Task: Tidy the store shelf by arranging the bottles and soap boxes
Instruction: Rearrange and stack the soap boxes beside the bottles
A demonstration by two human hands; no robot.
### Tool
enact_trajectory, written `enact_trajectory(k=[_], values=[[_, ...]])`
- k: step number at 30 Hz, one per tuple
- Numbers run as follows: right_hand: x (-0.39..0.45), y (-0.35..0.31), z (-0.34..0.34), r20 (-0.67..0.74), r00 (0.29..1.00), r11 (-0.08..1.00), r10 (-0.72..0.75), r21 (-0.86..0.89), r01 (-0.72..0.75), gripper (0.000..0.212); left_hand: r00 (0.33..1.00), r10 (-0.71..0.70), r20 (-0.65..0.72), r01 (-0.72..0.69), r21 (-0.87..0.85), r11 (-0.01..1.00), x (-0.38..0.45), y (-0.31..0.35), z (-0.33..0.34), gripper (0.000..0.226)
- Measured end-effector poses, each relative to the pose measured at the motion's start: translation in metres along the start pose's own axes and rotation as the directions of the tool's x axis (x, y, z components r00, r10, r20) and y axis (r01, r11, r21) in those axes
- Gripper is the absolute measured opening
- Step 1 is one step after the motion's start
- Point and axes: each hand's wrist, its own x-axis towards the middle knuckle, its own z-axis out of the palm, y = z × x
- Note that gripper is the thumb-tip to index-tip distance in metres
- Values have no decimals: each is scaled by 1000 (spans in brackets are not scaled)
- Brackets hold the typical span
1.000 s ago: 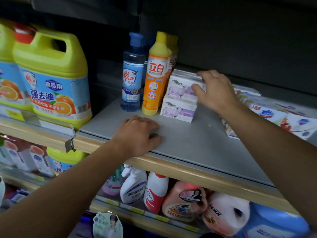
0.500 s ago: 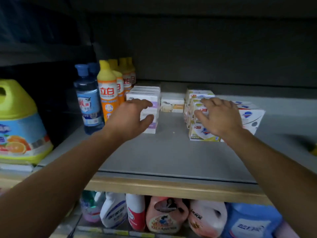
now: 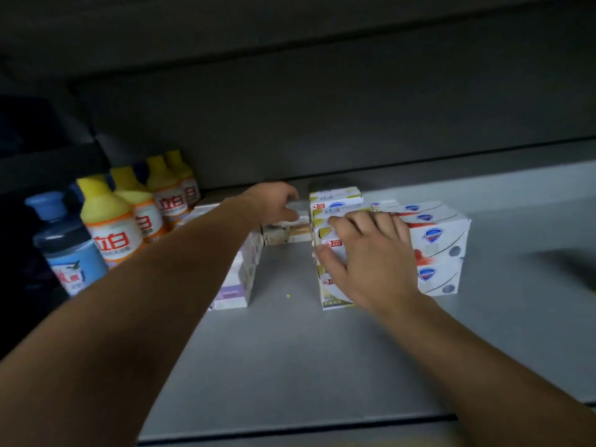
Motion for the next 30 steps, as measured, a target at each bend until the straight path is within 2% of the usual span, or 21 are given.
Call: enact_trajectory(k=[3,6,8,11,14,16,21,25,27,30], values=[[0,-1,2,-18,1000,1000,11,26,-10,54,994,-37,104,43,-55,998,23,-8,14,51],[0,-1,4,-62,998,999,20,46,-18,51,974,-70,214,84,-55,995,34,-13,25,71],[0,-2,6,-98,995,998,26,60,-20,48,972,-73,225,81,-26,996,39,-14,33,74],[0,-3,7,-116,993,998,24,65,-17,47,975,-91,203,87,27,996,42,-11,42,66],[0,-3,7,-124,992,998,22,57,-15,47,986,-120,111,108,112,988,43,-4,52,55],[0,-2,8,-131,991,999,22,48,-16,47,990,-137,34,133,108,985,42,-1,58,50],[1,-4,5,-104,994,999,20,35,-16,46,988,-154,-5,154,88,984,35,4,42,42],[2,-5,-1,-36,999,1000,26,16,-25,50,988,-135,-70,136,19,990,24,1,9,43],[2,-7,-4,7,1000,1000,22,0,-22,50,978,-123,-167,115,-53,992,13,1,-13,45],[3,-8,-8,79,997,999,27,-24,-25,50,944,-86,-319,46,-130,990,-12,2,-43,37]])
